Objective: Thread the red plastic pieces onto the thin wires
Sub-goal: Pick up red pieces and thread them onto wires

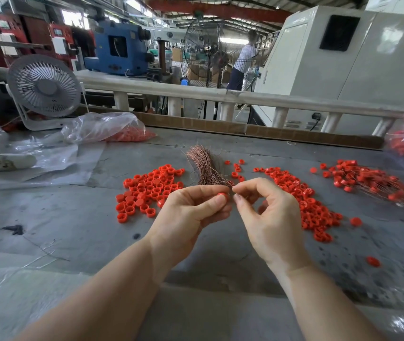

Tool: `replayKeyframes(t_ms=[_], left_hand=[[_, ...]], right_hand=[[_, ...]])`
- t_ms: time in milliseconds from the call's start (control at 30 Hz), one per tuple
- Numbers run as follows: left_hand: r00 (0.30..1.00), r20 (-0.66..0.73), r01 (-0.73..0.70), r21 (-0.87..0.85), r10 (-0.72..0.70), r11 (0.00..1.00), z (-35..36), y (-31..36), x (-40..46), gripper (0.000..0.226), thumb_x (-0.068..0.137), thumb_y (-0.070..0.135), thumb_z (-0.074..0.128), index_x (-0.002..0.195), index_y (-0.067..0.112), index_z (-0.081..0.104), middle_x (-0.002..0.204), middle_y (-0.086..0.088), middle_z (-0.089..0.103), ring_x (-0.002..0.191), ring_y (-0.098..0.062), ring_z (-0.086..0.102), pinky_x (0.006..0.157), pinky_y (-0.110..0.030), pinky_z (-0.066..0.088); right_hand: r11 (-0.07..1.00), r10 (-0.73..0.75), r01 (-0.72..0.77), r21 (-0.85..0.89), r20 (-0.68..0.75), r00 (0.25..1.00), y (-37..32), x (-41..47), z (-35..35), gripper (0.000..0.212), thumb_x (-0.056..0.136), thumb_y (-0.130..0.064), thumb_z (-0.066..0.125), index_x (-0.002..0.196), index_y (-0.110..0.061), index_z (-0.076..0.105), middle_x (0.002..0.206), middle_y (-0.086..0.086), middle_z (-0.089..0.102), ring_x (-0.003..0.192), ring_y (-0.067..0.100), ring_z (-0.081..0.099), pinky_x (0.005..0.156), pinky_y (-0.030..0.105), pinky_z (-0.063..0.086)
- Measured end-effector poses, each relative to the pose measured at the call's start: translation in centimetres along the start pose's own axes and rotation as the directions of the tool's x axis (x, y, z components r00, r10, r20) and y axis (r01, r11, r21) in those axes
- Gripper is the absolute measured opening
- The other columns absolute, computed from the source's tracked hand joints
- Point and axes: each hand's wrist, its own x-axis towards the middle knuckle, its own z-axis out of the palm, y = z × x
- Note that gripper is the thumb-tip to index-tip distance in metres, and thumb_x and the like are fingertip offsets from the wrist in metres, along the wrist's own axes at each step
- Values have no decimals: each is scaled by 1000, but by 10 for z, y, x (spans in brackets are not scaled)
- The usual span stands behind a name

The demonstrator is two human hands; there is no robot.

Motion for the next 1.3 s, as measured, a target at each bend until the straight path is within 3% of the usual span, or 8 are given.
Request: replayKeyframes(t_ms=[200,400,633,833,1000,1300], left_hand=[[992,59,118,-185,-109,976,0,2,2,20,68,3,59,77,7,76,76,-10,72,69,-12,70,62,-17,55],[990,81,131,-210,-116,969,-2,1,3,20,69,5,59,79,5,76,73,-10,71,68,-12,70,61,-18,55],[998,29,52,-70,-50,996,-2,-5,2,12,62,7,65,68,10,75,68,-7,70,60,-11,66,58,-19,54],[999,0,-39,92,39,995,-2,-6,3,15,66,11,64,79,7,69,65,-6,69,60,-10,65,59,-18,53],[994,-55,-82,187,94,979,-2,-5,3,16,81,-5,60,77,8,68,62,-4,67,57,-10,64,57,-19,53],[995,-45,-81,211,93,974,0,-3,1,13,76,-6,65,76,5,70,61,-7,68,55,-12,64,55,-18,52]], right_hand=[[1000,0,0,28,0,1000,1,1,0,7,75,-13,62,77,-18,67,70,-12,61,67,6,56,62,7,36],[999,-4,4,37,-3,1000,2,1,-2,7,76,-13,63,78,-19,66,70,-13,61,65,6,55,61,9,36],[1000,-22,22,-4,19,1000,1,-1,1,8,74,-14,63,76,-21,66,70,-12,61,66,6,55,61,16,38],[1000,-23,23,-15,17,1000,0,0,0,8,75,-13,62,76,-20,66,69,-13,60,67,7,55,61,11,36],[999,-22,22,-25,22,1000,-1,0,0,7,75,-14,62,77,-18,67,70,-11,61,69,7,55,61,10,36],[1000,-13,14,-20,31,999,-1,-1,0,7,75,-14,61,76,-18,67,70,-12,61,69,6,55,61,9,37]])
